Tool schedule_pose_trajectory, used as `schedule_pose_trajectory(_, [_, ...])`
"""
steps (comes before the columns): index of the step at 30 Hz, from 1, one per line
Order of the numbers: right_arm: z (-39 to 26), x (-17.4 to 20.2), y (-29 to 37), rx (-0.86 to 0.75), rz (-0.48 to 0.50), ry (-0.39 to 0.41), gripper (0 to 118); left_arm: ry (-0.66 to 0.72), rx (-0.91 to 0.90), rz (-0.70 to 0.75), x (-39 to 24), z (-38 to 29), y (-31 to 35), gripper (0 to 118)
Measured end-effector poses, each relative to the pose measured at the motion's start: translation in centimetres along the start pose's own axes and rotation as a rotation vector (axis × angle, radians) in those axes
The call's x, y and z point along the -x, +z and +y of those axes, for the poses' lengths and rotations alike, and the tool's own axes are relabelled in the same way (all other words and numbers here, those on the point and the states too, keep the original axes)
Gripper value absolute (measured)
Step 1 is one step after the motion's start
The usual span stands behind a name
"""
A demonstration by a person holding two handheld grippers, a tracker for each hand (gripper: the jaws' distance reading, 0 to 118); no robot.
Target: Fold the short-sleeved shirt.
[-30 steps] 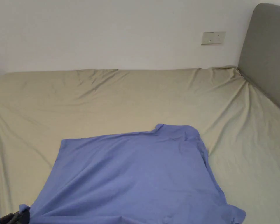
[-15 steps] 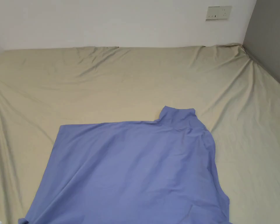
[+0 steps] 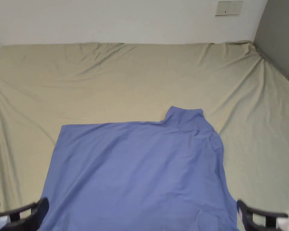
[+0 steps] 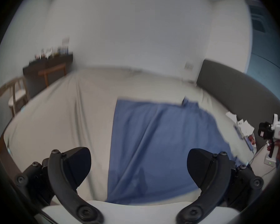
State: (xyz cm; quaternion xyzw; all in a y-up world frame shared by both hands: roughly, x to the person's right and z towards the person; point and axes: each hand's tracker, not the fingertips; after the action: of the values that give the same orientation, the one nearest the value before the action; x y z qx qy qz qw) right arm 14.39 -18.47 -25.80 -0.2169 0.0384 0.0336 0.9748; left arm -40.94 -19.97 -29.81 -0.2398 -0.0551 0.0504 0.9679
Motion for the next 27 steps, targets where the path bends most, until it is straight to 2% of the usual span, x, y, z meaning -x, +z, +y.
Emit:
schedule_pose_trajectory(1, [1.3,0.3,0.3,-0.054,-0.009,-0.028,118,-0.009,-0.045,0.001,-1.1,1.0,0.6,117])
schedule_pose_trajectory(3, [2.7,0.7,0.9,-0.118,0.033,-0.067,118,-0.038,-0.171,-0.009,-3.4,2.3,1.9,113])
schedule_pose_trajectory(4, [3.2,0.8,1.3,-0.130,0.047,-0.077,110,-0.050,-0.198,-0.029,-4.3,2.7,2.2,99])
schedule_pose_trajectory(5, [3.2,1.2,1.6,-0.143,0.046,-0.089,94,-0.042,-0.186,-0.032,-5.2,2.8,2.5,80])
schedule_pose_trajectory(6, [3.1,1.4,1.9,-0.141,0.040,-0.090,69,-0.030,-0.128,-0.024,-5.7,2.5,2.7,53])
schedule_pose_trajectory(7, [3.0,1.6,2.0,-0.135,0.037,-0.081,24,-0.032,-0.131,-0.018,-6.3,2.2,2.6,9])
schedule_pose_trajectory(8, [2.8,1.8,2.1,-0.130,0.018,-0.057,1,-0.045,-0.130,-0.001,-6.9,1.9,2.7,1])
schedule_pose_trajectory(10, [2.1,1.8,2.4,-0.117,-0.003,-0.013,0,-0.065,-0.120,-0.001,-7.5,1.2,3.2,0])
schedule_pose_trajectory(11, [1.8,1.7,2.5,-0.070,0.026,0.001,0,-0.072,-0.099,-0.010,-7.2,0.7,3.0,0])
schedule_pose_trajectory(13, [1.0,1.6,2.8,-0.043,-0.014,0.007,0,-0.121,-0.106,0.015,-7.8,0.0,3.5,0])
schedule_pose_trajectory(21, [-2.0,-0.2,3.6,0.097,-0.033,0.032,0,-0.166,-0.053,0.014,-7.9,-0.9,3.3,0])
schedule_pose_trajectory(24, [-3.7,-1.2,1.7,0.290,0.017,0.004,1,-0.146,-0.046,0.010,-7.7,-1.1,2.9,0])
schedule_pose_trajectory(25, [-4.8,-1.6,1.0,0.361,0.024,-0.019,14,-0.136,-0.043,0.006,-7.7,-1.2,2.7,0])
schedule_pose_trajectory(26, [-6.1,-1.8,0.1,0.450,0.031,-0.026,45,-0.125,-0.046,-0.001,-7.7,-1.4,2.6,0])
schedule_pose_trajectory(27, [-7.7,-1.8,-0.8,0.533,0.038,-0.022,84,-0.123,-0.043,-0.004,-8.0,-1.4,2.8,0])
